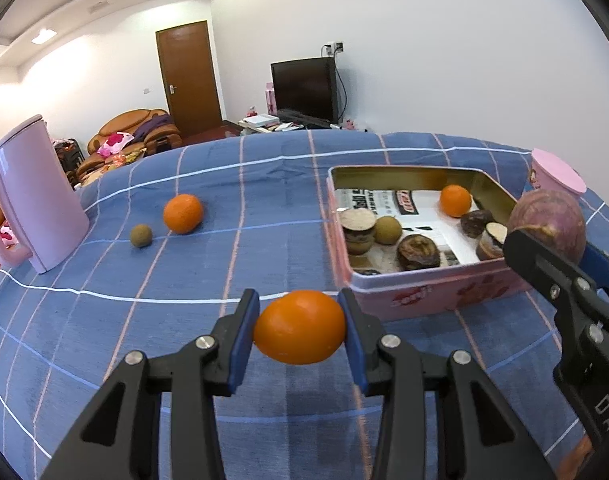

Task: Organize fruits
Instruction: 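Carry the purple-brown fruit and orange into the pink tin and open both grippers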

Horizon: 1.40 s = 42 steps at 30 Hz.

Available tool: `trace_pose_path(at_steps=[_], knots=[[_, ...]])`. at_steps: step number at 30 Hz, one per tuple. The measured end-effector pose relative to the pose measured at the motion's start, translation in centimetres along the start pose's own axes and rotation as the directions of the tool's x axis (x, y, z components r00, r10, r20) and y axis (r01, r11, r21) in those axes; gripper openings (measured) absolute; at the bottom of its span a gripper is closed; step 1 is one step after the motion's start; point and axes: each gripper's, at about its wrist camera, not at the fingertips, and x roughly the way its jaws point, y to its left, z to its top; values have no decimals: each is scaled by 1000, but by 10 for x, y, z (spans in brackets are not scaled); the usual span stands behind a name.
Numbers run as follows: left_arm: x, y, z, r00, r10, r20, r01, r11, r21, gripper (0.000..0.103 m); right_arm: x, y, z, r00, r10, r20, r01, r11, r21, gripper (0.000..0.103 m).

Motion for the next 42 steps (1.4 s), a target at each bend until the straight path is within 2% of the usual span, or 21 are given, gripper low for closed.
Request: trace_pose_path(at_steps=[25,36,40,42], knots=[[-9,-33,-1,997,-76,-4,76,997,21,43,-17,-30,-4,997,-65,28,65,998,11,51],[-11,-70,5,987,-159,-8,159,985,67,43,-24,-63,-3,991,-134,22,133,990,38,51],[-10,-74,12,977,-215,-12,215,976,45,43,-28,-76,0,985,-169,33,168,986,23,51],[-7,-77,17,975,-220,-14,220,974,44,43,-27,-83,4,980,-194,39,194,981,12,51]])
